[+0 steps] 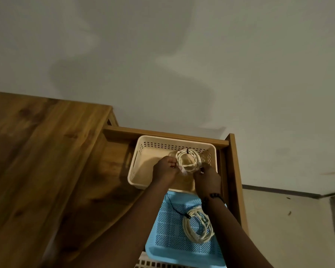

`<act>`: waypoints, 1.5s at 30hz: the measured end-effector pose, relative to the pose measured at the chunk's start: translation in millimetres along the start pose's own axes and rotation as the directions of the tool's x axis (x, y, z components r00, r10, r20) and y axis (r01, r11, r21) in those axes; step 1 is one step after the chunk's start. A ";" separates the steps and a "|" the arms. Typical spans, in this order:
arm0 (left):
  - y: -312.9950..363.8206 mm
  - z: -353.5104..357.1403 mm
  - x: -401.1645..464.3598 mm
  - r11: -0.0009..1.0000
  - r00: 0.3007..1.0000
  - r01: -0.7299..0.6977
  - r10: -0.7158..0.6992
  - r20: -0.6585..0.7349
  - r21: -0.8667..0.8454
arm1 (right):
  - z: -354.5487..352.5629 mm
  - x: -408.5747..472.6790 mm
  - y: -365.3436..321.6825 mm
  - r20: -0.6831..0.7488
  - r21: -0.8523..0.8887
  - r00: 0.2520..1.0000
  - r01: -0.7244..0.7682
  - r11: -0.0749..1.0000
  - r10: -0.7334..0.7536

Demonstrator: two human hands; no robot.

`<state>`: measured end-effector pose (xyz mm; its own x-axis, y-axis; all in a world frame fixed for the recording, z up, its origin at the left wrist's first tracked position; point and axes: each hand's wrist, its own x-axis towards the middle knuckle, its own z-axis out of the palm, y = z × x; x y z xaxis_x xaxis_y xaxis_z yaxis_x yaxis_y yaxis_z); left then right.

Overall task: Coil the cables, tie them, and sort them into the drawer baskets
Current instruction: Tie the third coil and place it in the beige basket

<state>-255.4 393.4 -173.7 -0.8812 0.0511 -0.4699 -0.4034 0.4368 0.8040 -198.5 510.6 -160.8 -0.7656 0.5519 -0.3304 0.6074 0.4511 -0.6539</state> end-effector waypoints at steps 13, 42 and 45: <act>10.8 14.4 8.9 0.986 0.994 -0.045 0.028 0.106 0.163 | 1.6 -1.6 -3.9 -0.012 -0.314 0.956 0.274 0.909 -0.292; 1.4 4.9 -14.7 0.806 0.823 -0.557 0.501 0.269 0.200 | -13.3 13.6 -18.7 0.008 0.023 0.972 -0.233 0.972 0.233; -7.0 15.6 -16.9 0.723 0.784 -0.619 0.544 0.299 0.308 | -17.3 -2.2 -20.2 -0.025 -0.125 0.984 -0.176 0.976 0.174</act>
<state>-233.9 403.5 -177.1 -0.8367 0.5463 -0.0398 0.3297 0.5603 0.7598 -205.4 512.3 -135.1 -0.6428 0.6391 -0.4223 0.7541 0.4314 -0.4951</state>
